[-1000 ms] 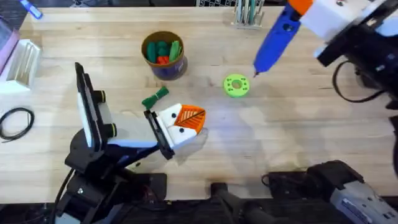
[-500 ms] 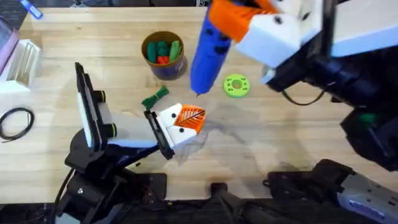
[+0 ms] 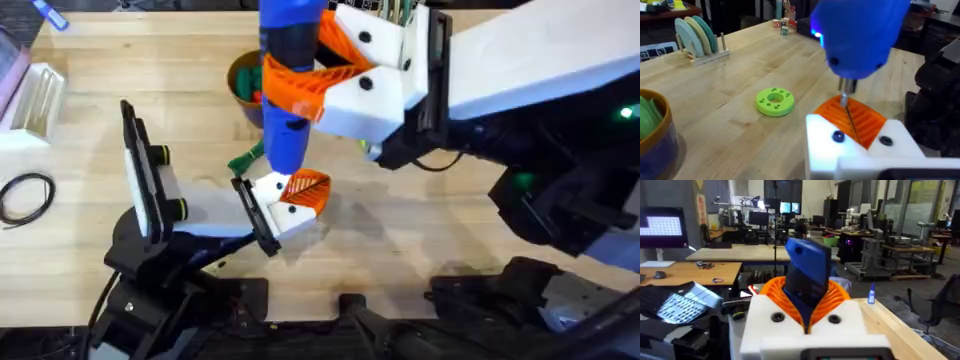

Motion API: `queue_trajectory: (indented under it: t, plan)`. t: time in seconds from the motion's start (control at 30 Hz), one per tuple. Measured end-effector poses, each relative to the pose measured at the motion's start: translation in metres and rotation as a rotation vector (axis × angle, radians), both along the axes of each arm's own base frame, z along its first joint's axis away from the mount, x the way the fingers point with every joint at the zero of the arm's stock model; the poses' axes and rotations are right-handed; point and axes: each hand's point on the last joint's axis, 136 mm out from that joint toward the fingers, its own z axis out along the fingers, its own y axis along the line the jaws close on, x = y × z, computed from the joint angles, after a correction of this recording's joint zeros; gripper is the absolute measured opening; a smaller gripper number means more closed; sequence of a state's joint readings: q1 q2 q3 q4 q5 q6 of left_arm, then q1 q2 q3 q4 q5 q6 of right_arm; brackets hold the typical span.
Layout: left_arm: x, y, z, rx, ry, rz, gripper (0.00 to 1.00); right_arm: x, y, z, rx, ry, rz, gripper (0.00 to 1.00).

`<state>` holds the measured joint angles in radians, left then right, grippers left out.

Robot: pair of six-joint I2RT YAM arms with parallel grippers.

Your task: Pick up the gripper from the table and insert it into the empty holder that is missing its gripper. Then pick up a screw, insert it into the mounting hole, and use the screwdriver to tighten it. Finally, clean up the table by picking up the vegetable and placing it into the bucket.

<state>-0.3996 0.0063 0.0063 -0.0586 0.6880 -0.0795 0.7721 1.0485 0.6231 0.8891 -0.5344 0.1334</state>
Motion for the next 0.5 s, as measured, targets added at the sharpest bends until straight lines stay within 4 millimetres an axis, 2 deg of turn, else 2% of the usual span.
queue_trajectory:
  t: [0.07, 0.3, 0.5]
  plan:
    - [0.000, 0.000, 0.000, 0.000, 0.000, 0.000, 0.004, -0.004, 0.003, -0.002, -0.006, -0.003, 0.019, 0.021]
    - [0.000, 0.000, 0.000, 0.000, 0.000, 0.000, 0.004, 0.004, 0.012, -0.017, -0.036, 0.028, 0.021, 0.021]
    - [0.000, 0.000, 0.000, 0.000, 0.000, 0.000, 0.004, 0.004, 0.013, -0.017, -0.037, 0.028, 0.021, 0.021]
